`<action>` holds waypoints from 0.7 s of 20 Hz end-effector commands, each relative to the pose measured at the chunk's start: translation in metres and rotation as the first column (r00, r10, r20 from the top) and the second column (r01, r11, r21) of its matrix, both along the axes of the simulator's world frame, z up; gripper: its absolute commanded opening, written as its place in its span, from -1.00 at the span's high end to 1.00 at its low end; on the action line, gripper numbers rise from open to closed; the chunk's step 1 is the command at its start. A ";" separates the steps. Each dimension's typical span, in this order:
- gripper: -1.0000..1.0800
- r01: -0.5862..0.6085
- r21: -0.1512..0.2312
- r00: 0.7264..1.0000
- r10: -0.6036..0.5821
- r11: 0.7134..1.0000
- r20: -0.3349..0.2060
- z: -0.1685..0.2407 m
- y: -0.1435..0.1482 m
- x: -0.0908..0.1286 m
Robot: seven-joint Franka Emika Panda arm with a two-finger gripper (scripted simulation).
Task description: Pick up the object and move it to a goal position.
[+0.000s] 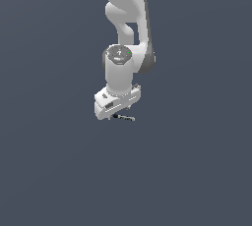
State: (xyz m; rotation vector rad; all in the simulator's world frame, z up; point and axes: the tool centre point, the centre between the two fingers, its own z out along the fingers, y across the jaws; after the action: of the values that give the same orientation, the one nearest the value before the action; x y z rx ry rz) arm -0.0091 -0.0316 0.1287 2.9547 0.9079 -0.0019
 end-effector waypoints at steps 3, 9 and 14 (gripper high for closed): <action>-0.92 -0.131 0.003 0.991 0.131 0.991 -0.009 -0.013 0.002 -0.007; -0.92 -0.301 0.013 0.953 0.301 0.954 -0.019 -0.030 0.006 -0.016; -0.92 -0.436 0.023 0.900 0.436 0.900 -0.022 -0.043 0.009 -0.025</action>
State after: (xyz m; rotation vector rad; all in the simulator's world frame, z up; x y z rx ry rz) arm -0.0311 -0.0234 0.0900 2.7304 1.4960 -0.0169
